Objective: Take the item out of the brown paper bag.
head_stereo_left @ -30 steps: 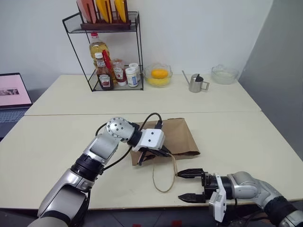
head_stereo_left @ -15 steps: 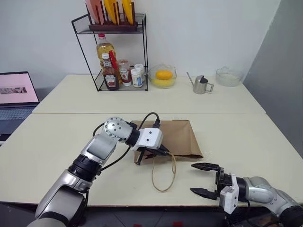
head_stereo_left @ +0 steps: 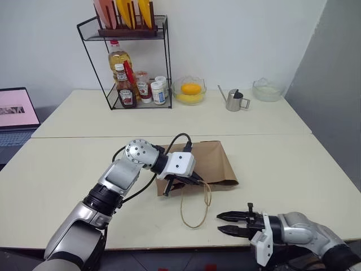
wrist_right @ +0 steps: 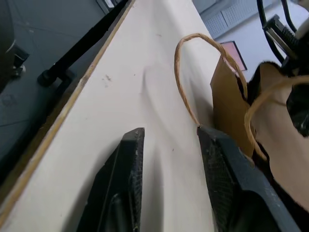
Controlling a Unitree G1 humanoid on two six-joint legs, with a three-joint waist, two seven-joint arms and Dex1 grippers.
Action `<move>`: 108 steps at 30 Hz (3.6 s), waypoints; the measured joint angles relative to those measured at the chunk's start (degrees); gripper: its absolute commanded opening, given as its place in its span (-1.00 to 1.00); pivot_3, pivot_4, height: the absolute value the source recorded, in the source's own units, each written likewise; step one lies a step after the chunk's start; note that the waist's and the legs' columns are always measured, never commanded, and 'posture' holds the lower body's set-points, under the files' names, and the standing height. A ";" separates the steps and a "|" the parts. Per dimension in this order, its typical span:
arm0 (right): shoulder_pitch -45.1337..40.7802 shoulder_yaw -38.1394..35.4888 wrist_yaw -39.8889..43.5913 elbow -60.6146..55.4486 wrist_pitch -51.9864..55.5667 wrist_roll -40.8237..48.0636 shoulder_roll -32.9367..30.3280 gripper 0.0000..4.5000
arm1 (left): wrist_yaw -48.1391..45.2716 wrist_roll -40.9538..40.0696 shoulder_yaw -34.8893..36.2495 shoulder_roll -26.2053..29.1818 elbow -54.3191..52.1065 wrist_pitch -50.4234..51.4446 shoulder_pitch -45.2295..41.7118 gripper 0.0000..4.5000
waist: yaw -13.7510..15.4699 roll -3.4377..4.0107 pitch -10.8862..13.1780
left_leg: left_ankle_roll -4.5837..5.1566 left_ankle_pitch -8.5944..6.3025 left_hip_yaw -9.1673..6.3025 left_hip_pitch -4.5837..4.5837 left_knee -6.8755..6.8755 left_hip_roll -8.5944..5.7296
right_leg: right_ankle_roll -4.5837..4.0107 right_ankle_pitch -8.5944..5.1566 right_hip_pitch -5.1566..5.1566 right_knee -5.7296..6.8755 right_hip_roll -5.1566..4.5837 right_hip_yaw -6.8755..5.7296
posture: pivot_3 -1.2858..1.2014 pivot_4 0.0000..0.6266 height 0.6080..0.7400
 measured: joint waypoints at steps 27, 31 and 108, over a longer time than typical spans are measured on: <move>-11.86 5.63 -12.36 8.61 0.39 -9.99 6.54 -0.99 | 1.24 -0.67 0.90 -0.35 0.71 4.27 -1.53 -1.00 | -1.35 -0.17 0.04 | 0.01 -0.01 -0.12 0.80 -0.06 -0.01 | 0.01 0.00 0.62 0.28 0.05 0.09 | 0.03 -0.52 1.00; -11.15 6.03 -9.28 8.60 3.07 -6.84 7.25 -0.99 | 8.03 -2.48 6.39 -4.31 8.49 14.13 -12.13 -1.00 | -1.44 -0.57 0.12 | 0.03 -0.02 -0.35 0.84 -0.06 -0.02 | 0.02 -0.01 0.74 0.25 0.12 0.04 | 0.03 -0.52 1.00; -42.64 22.61 15.11 -0.31 82.03 -3.47 19.23 0.82 | 20.33 -5.43 15.73 -6.67 15.30 17.48 -19.14 -1.00 | -1.49 0.06 0.56 | -0.05 -0.01 -0.65 -0.62 -0.01 -0.12 | 0.03 -0.66 -0.30 0.31 0.08 -0.31 | 0.03 -0.52 1.00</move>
